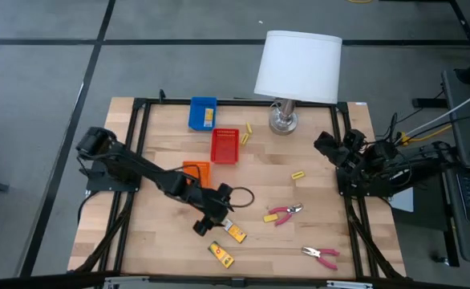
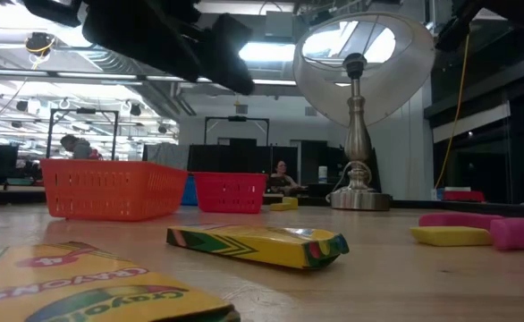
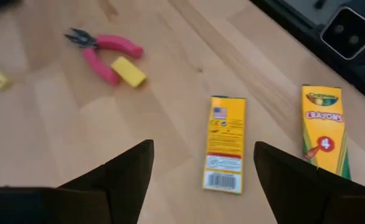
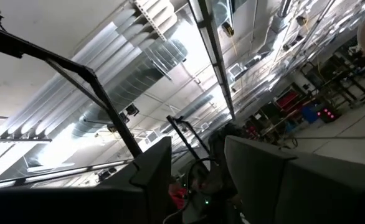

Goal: Pick & Place School Supplies
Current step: Put the yellow crayon box into the blue bin

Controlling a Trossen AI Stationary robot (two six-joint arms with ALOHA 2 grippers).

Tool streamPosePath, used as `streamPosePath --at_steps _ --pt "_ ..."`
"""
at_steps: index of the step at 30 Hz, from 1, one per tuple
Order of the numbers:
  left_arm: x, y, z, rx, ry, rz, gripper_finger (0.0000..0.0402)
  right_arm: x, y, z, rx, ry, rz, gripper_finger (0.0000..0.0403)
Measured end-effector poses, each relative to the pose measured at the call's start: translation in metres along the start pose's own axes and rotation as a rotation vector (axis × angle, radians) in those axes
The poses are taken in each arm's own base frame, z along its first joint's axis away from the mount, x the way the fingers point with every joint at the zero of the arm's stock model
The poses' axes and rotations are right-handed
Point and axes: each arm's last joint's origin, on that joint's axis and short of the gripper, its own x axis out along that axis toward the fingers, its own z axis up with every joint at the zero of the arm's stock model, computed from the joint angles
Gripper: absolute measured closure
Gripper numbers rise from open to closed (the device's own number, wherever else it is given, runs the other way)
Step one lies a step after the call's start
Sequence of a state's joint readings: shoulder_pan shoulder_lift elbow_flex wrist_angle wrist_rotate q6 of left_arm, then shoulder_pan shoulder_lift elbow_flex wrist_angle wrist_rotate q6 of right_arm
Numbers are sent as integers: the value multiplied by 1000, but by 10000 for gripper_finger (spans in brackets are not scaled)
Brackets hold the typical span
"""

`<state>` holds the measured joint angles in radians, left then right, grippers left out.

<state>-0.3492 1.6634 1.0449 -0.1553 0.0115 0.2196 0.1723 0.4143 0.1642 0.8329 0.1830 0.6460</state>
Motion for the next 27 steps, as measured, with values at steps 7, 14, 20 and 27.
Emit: streamPosePath --at_steps 7,14,20,27 --pt "34 -9 -9 -22 95 -59 130 -1 5 -5 41 21 8 247" --pt "48 -19 -11 23 87 -57 128 -1 9 -8 70 34 18 247" --pt "63 -21 -18 41 106 -32 130 6 19 -4 90 41 50 247" --pt "76 -15 -28 10 132 7 128 13 28 -4 108 72 88 247"
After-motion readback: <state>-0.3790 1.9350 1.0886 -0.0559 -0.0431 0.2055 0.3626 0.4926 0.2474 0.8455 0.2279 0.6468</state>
